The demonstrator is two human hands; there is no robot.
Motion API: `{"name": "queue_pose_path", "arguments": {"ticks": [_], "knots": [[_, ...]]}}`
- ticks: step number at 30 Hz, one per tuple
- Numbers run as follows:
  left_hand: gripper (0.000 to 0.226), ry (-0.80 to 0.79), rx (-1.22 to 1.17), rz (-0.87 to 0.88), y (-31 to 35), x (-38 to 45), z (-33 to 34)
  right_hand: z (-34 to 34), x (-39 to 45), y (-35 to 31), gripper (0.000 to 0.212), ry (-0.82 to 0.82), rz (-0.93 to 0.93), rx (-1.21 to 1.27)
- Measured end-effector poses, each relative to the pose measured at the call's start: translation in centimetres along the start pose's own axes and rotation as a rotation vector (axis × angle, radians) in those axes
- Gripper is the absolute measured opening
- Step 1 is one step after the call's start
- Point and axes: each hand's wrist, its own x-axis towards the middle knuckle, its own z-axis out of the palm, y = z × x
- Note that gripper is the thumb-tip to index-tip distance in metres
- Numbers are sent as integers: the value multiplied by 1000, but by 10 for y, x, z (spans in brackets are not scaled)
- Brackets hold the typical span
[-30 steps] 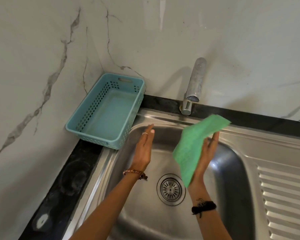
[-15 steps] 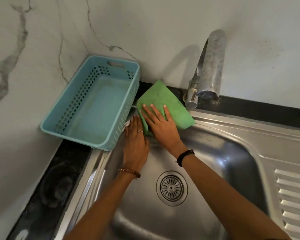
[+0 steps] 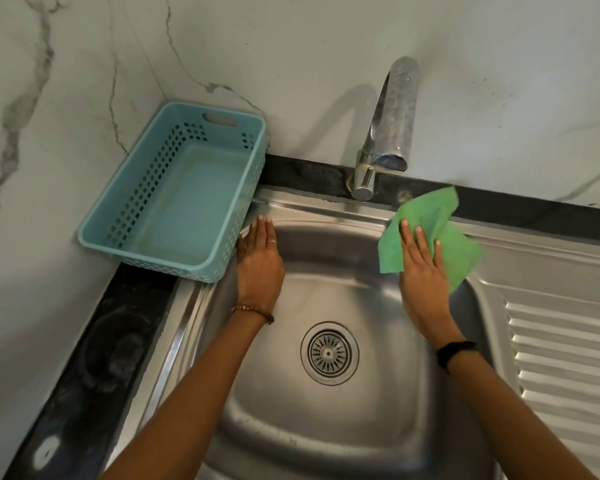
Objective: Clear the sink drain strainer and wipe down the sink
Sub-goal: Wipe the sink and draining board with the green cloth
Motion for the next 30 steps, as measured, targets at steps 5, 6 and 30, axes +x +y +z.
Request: {"name": "queue_pose_path", "arguments": {"ticks": [5,6,30], "knots": [[59,-12,4,7,0,3,0,6,13,-45,72,-53,-20,21],[59,-13,3,11,-1,3,-1,6,17,-55,72,-37,-75,30],[71,-165,-90,370,78,9,-7,-33,-10,81,63,-153,274,383]]}}
